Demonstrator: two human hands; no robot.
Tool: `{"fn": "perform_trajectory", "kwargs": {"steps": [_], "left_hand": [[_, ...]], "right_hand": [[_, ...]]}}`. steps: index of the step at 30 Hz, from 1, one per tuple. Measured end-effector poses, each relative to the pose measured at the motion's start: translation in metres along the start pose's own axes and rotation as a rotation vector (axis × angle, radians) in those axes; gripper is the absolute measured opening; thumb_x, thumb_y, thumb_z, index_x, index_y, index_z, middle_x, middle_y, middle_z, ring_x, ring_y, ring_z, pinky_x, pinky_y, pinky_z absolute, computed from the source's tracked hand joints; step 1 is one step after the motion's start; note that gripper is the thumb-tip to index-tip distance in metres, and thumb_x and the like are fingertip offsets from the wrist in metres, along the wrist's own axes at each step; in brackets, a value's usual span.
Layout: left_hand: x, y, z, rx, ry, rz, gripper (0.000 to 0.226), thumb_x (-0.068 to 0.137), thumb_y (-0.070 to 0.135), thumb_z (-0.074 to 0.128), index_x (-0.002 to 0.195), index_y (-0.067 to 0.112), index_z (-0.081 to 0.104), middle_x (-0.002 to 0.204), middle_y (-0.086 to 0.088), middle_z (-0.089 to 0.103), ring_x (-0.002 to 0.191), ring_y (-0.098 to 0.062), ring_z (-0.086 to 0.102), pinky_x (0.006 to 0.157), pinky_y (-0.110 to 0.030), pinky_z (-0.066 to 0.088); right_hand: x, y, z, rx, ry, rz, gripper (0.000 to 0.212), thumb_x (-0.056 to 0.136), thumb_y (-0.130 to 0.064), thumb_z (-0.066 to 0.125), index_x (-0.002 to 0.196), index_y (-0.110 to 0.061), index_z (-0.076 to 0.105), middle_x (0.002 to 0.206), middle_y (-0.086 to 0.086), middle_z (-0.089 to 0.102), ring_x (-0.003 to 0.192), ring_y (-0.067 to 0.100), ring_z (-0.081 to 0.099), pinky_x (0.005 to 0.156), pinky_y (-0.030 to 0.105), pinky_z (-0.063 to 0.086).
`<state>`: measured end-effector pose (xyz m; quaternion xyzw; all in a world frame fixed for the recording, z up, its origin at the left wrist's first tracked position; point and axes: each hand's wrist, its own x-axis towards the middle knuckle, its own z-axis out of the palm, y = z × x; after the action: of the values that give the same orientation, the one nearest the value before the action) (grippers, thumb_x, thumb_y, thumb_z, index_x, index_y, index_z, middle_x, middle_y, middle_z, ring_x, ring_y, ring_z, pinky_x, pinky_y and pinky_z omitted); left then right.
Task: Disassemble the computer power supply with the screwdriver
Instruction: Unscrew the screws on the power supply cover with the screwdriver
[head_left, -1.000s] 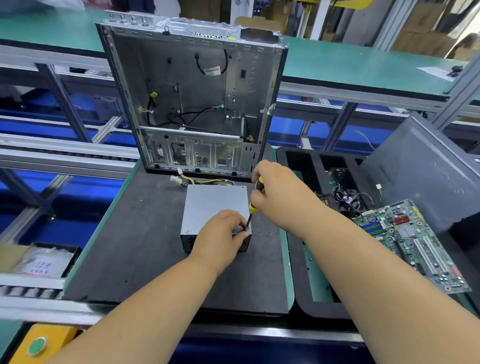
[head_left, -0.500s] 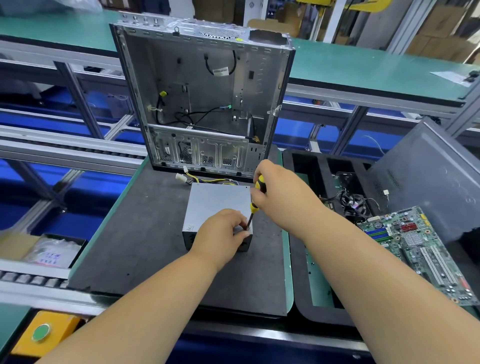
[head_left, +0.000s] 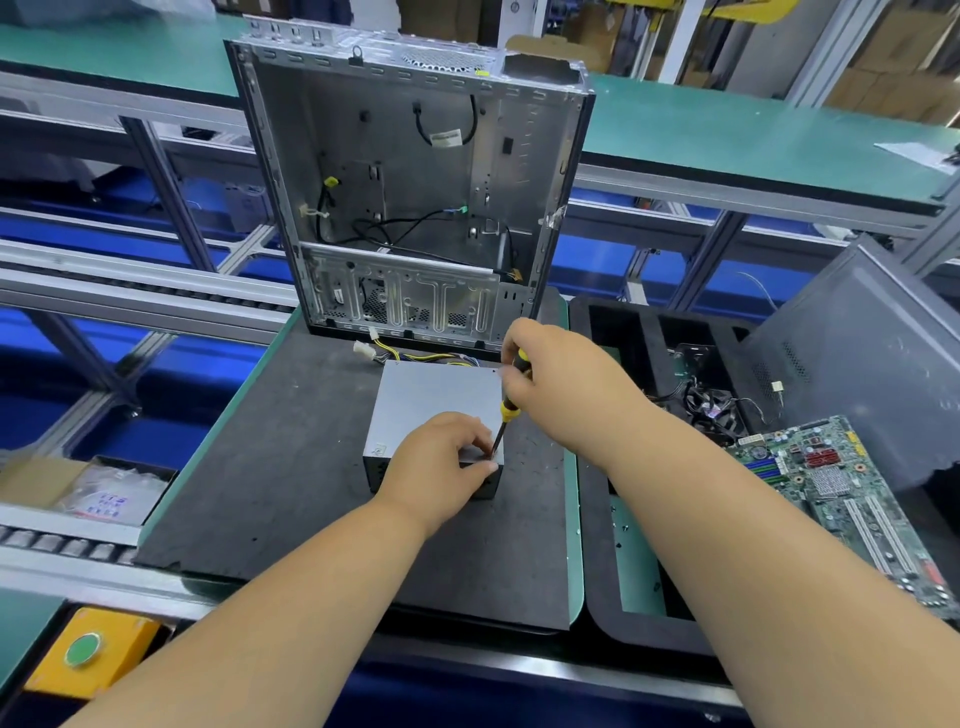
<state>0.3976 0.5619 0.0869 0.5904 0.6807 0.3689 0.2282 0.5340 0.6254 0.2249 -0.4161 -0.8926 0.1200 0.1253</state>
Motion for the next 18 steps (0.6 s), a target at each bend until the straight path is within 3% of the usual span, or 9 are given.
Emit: {"fn": "perform_trajectory", "kwargs": {"steps": [2,5,7,9,11,15,18], "left_hand": [[0.000,0.000,0.000,-0.011,0.000,-0.009,0.016,0.081,0.019,0.078,0.085,0.031,0.069,0.107,0.015,0.063,0.111,0.002,0.056,0.089,-0.005,0.038],[0.001,-0.001,0.001,-0.001,-0.008,-0.002,0.014,0.081,0.017,0.077,0.086,0.028,0.069,0.108,0.015,0.063,0.114,0.002,0.054,0.093,-0.012,0.041],[0.001,-0.001,0.000,0.014,-0.021,0.008,0.015,0.081,0.017,0.077,0.089,0.028,0.070,0.108,0.015,0.062,0.112,0.000,0.054,0.096,-0.017,0.043],[0.002,-0.002,-0.002,0.015,-0.035,0.015,0.020,0.079,0.016,0.078,0.092,0.028,0.070,0.110,0.015,0.062,0.110,-0.002,0.055,0.097,-0.019,0.043],[0.002,-0.002,-0.003,0.009,-0.053,0.023,0.024,0.077,0.014,0.080,0.095,0.027,0.071,0.112,0.014,0.062,0.111,-0.003,0.055,0.098,-0.019,0.042],[0.004,-0.003,-0.008,0.005,-0.106,0.045,0.026,0.079,0.008,0.077,0.101,0.021,0.073,0.115,0.009,0.062,0.116,-0.005,0.054,0.102,-0.018,0.039],[0.006,-0.001,-0.015,-0.061,-0.125,-0.001,0.036,0.083,-0.007,0.060,0.105,0.017,0.074,0.117,0.005,0.062,0.112,-0.006,0.056,0.100,-0.010,0.037]], "right_hand": [[-0.002,0.000,0.001,0.039,0.018,0.002,0.010,0.095,-0.019,0.053,0.104,-0.015,0.053,0.092,0.000,0.055,0.082,0.022,0.049,0.056,0.027,0.033],[-0.004,0.002,0.003,0.053,0.024,0.008,0.012,0.091,-0.018,0.052,0.103,-0.016,0.052,0.089,-0.001,0.052,0.082,0.022,0.048,0.058,0.027,0.035],[-0.005,0.003,0.003,-0.049,0.050,-0.019,0.014,0.094,-0.030,0.051,0.100,-0.018,0.052,0.085,-0.001,0.055,0.080,0.023,0.052,0.058,0.033,0.040],[-0.005,0.003,0.002,-0.135,0.066,-0.023,0.031,0.097,-0.050,0.047,0.097,-0.020,0.052,0.080,-0.003,0.057,0.078,0.021,0.053,0.056,0.033,0.036],[-0.003,0.002,0.002,-0.158,0.057,-0.016,0.037,0.098,-0.056,0.044,0.098,-0.020,0.054,0.077,-0.003,0.057,0.076,0.021,0.054,0.055,0.032,0.033],[-0.002,-0.001,0.002,-0.039,0.010,-0.041,0.020,0.100,-0.034,0.051,0.110,-0.017,0.054,0.089,0.001,0.060,0.083,0.023,0.055,0.065,0.035,0.043],[-0.002,-0.002,0.000,0.029,0.012,-0.020,0.018,0.095,-0.019,0.054,0.112,-0.015,0.055,0.100,0.003,0.058,0.091,0.023,0.053,0.072,0.035,0.046]]}}
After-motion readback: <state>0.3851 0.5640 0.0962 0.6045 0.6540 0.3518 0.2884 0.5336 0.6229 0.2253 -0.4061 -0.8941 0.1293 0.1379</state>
